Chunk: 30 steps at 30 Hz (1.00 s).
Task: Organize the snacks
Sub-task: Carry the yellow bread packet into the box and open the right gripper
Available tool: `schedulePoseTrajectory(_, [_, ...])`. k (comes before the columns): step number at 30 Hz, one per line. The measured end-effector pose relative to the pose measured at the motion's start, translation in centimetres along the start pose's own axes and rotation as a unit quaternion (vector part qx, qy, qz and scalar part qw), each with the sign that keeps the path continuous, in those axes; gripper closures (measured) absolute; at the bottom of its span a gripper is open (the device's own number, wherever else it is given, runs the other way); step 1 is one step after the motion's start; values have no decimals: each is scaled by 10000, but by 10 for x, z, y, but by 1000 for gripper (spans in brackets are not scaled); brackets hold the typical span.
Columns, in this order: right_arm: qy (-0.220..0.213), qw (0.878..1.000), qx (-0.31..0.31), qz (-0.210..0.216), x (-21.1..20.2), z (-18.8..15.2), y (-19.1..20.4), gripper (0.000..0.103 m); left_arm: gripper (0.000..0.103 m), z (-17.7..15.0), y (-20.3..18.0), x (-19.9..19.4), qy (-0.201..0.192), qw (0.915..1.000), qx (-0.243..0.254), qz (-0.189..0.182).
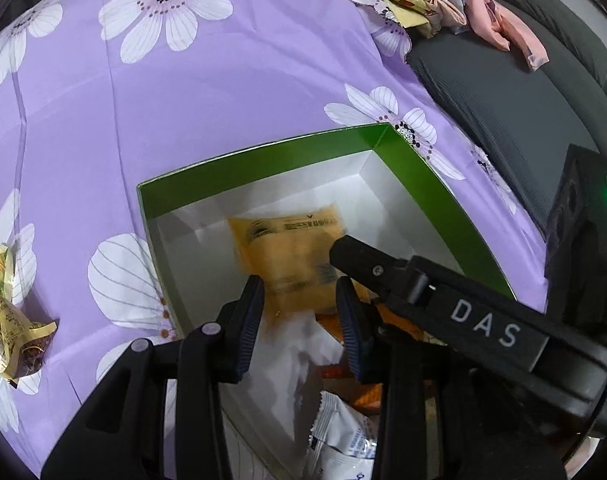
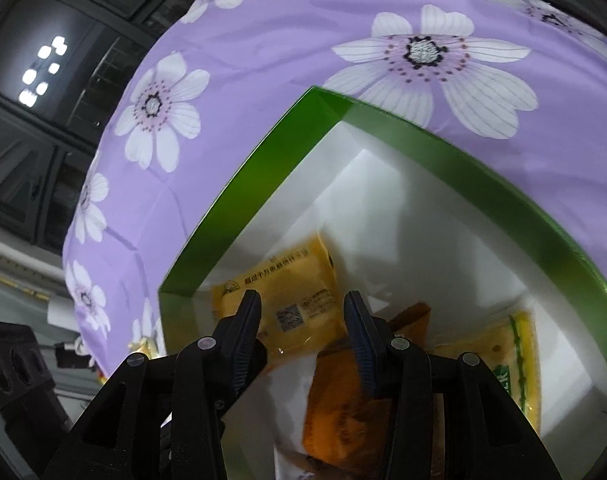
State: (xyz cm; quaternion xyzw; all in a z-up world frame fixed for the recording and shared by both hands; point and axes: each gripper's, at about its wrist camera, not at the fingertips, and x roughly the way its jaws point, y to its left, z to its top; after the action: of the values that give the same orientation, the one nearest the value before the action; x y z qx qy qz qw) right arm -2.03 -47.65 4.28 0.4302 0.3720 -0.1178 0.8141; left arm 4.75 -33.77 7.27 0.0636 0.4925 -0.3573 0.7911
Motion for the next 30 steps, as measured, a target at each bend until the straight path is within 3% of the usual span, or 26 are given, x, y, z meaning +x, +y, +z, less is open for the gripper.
schedulePoseTrajectory(6, [-49, 9999, 30, 147, -9, -3, -2, 56, 63, -5, 2, -5, 21, 9999, -116, -127])
schedulePoseTrajectory(16, [-378, 9987, -339, 51, -29, -18, 21, 56, 47, -22, 6, -39, -404, 9992, -57, -32])
schedulePoseTrajectory(22, [-721, 9951, -679, -27, -43, -35, 37, 31, 38, -41, 15, -66, -823, 9965, -87, 131])
schedulePoseTrajectory(30, [-957, 9870, -1292, 50, -54, -60, 69, 23, 16, -72, 39, -110, -1454, 9884, -232, 365])
